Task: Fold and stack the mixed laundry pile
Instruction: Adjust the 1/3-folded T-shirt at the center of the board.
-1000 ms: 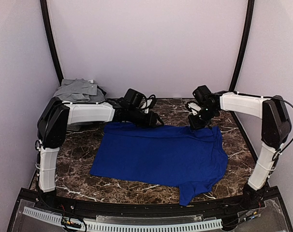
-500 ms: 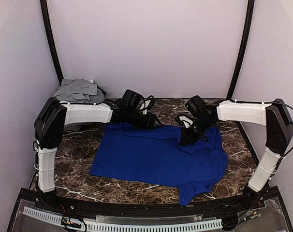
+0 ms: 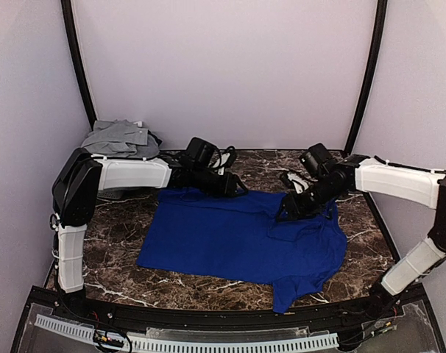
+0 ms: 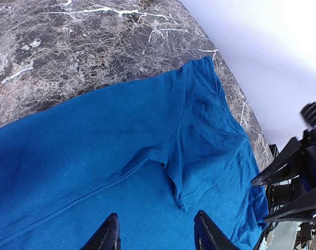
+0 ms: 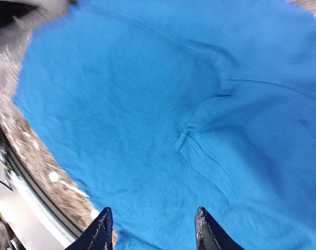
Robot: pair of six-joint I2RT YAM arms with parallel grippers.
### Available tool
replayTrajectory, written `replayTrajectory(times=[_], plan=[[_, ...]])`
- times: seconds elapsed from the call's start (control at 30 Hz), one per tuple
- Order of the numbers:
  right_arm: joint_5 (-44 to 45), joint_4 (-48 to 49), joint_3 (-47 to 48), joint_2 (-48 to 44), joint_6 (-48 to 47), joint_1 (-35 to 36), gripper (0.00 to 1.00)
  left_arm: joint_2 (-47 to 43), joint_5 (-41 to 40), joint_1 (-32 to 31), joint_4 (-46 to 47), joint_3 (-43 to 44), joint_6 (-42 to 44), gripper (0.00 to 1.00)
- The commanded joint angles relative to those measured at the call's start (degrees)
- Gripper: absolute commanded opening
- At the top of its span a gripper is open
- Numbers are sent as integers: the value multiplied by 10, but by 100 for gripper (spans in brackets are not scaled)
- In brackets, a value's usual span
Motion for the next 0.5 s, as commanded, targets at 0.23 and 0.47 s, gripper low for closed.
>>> replayTrajectory(times=[0.23,0.47], plan=[[-35,41,-127,-151,55,-155,34,-13,30,-111,71,6,174,39],[-70,70,-200,-192,117,-155,29,32,0,-139,48,58,209,32]])
